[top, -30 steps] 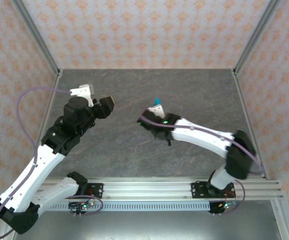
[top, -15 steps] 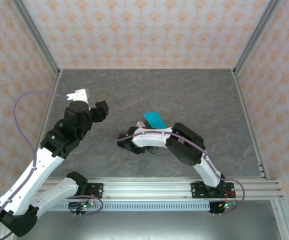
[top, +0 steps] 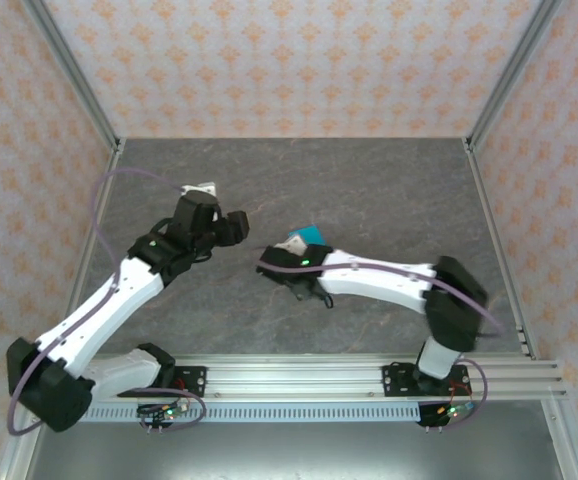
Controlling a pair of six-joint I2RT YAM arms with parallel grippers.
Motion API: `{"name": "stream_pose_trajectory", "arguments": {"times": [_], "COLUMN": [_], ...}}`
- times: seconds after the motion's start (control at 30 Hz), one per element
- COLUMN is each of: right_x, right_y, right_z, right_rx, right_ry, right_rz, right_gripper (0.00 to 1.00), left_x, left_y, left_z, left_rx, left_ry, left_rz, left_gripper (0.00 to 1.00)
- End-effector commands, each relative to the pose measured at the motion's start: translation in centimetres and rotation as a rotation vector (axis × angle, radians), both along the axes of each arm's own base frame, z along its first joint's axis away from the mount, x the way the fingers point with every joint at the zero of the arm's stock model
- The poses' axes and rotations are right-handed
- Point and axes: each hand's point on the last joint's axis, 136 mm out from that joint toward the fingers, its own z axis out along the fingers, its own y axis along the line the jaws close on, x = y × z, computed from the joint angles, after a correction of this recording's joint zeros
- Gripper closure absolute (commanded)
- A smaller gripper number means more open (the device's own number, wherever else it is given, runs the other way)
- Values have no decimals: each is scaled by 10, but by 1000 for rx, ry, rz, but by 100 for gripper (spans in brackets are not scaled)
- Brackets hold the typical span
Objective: Fold a paper plane with a square sheet of paper (fold left side to right side)
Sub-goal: Turn over the paper at the center of the table, then pick up the paper from the center of the table.
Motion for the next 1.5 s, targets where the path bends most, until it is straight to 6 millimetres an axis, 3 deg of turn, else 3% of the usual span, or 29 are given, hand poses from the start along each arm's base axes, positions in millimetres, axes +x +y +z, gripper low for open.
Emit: {"name": "stream_pose_trajectory", "arguments": {"times": [0.0,0.2,0.27,0.47,0.67,1.03,1.27,1.47], "right_x": [4,23,27,34,38,42,52,69], "right_y": [-5,-48,-60,-79,-87,-74,-58,-40], "right_z": [21,53,57,39,25,21,23,25], "right_rx": [303,834,981,1246,1319,1267,1263,1341], "right_ry": [15,-26,-32,89,134,216,252,266], "right_rz": [-74,-258,-299,-384,-407,-294,-174,-65], "right_gripper": [14,0,0,1,1,4,3,5], "left_x": [6,18,22,44,63,74,62,44], "left_y": [-44,-106,-124,-151,-166,-167,-150,-135], "left_z": [-15,-60,-77,-114,-126,-136,-126,-104], "left_rx": [-152,-340,-377,-438,-474,-465,-500,-531], "left_ry": [59,196,232,286,280,247,201,154], "left_rz": [-135,-241,-260,-266,-280,-298,-338,-400], "left_gripper": [28,31,32,34,41,82,92,97]}}
